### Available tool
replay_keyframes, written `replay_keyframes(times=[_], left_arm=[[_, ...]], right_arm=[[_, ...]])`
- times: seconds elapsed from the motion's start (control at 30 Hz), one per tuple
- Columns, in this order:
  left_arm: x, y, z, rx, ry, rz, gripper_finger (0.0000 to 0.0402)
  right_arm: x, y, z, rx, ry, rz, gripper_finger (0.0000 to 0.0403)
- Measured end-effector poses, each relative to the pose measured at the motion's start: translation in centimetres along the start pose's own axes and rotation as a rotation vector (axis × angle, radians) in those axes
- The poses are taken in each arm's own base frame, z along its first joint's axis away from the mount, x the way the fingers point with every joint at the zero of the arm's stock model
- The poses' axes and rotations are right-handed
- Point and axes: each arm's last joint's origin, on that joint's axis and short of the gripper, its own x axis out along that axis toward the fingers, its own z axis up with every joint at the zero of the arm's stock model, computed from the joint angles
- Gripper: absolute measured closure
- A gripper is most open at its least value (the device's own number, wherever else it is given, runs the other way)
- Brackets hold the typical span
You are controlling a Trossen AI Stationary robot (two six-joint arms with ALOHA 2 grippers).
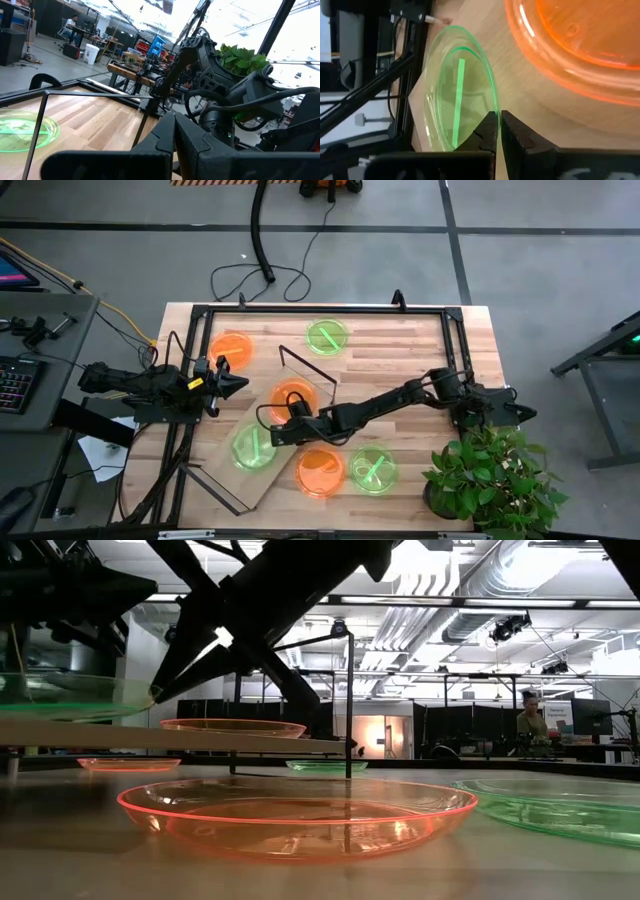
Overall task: Place and stack plates onto a shelf
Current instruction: Put the middle right green plate on the shelf, then stack the top orange plate on top of the other orange plate on the shelf
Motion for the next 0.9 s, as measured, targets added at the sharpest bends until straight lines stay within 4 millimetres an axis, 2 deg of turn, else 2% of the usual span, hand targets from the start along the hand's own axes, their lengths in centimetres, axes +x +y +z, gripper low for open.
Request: replay_keyframes(times=[0.13,0.27,0.4,0.5,0.63,0.77,0.9], left_arm=[[0.0,0.0,0.0,0.000,0.000,0.000,0.0398],[0.0,0.0,0.0,0.000,-0.001,0.000,0.0398],[0.0,0.0,0.0,0.000,0.000,0.000,0.0398],[0.0,0.0,0.0,0.000,0.000,0.000,0.0398],[0.0,0.0,0.0,0.000,0.000,0.000,0.0398],[0.0,0.0,0.0,0.000,0.000,0.000,0.0398],[0.0,0.0,0.0,0.001,0.003,0.001,0.0398]], right_arm=[[0.0,-0.1,0.0,-0.016,0.010,-0.006,0.0363],[0.0,-0.1,0.1,-0.025,0.015,-0.005,0.0297],[0.1,-0.1,0.7,-0.077,0.101,0.009,0.0230],[-0.7,0.3,1.5,-0.129,0.149,0.013,0.0193],[-4.2,1.2,2.7,-0.259,0.177,-0.057,0.0167],[-9.1,1.4,3.2,-0.423,0.230,-0.208,0.0162],[-14.0,-1.4,3.5,-0.502,0.292,-0.472,0.0162]])
